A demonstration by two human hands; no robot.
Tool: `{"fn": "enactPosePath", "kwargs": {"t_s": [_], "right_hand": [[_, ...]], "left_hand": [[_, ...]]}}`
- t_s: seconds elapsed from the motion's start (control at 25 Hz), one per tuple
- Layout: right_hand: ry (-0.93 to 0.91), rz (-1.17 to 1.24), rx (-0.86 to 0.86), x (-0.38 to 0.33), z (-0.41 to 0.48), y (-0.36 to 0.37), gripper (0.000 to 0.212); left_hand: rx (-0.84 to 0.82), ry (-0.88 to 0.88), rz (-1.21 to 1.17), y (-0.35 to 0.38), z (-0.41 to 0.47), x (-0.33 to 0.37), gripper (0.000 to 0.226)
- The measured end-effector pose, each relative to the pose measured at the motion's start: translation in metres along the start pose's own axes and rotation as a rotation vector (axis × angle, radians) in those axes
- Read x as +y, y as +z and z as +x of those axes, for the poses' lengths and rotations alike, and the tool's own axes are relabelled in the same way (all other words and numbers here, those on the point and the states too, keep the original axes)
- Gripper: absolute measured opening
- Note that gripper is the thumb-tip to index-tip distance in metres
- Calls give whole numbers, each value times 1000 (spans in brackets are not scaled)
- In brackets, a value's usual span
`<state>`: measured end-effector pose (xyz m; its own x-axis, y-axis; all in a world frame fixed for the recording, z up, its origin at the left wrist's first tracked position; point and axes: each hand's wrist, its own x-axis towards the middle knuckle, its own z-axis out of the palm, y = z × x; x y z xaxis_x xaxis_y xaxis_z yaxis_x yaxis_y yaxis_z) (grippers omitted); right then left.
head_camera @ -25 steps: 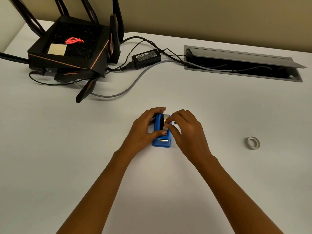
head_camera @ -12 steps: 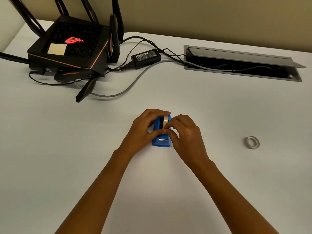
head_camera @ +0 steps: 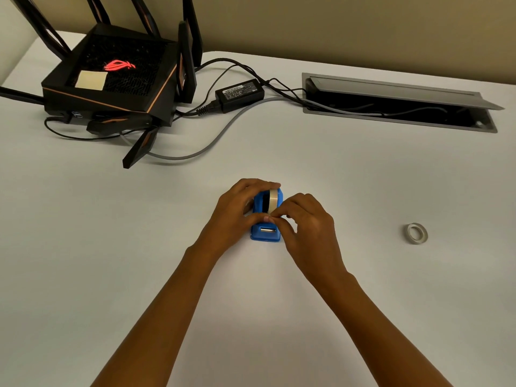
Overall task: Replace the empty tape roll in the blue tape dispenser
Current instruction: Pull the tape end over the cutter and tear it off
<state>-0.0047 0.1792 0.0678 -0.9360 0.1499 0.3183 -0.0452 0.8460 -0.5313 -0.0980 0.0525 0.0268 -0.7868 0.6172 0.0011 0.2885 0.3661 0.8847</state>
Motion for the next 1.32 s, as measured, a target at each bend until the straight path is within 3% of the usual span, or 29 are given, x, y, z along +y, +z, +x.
{"fn": "enactPosePath", "kwargs": {"t_s": [0.32,0.68,1.32], "right_hand": [[-31,-65,-3,-8,-14,3,16],[9,-107,10,-15,-29,4,19],[-48,-148,-2,-16,-60,11,24]], "left_hand": [[44,-57,-127,1,1,-3,53],[-25,-53,-49,-1,2,-1,48],[55,-100,-88,3,-4,11,55]]}}
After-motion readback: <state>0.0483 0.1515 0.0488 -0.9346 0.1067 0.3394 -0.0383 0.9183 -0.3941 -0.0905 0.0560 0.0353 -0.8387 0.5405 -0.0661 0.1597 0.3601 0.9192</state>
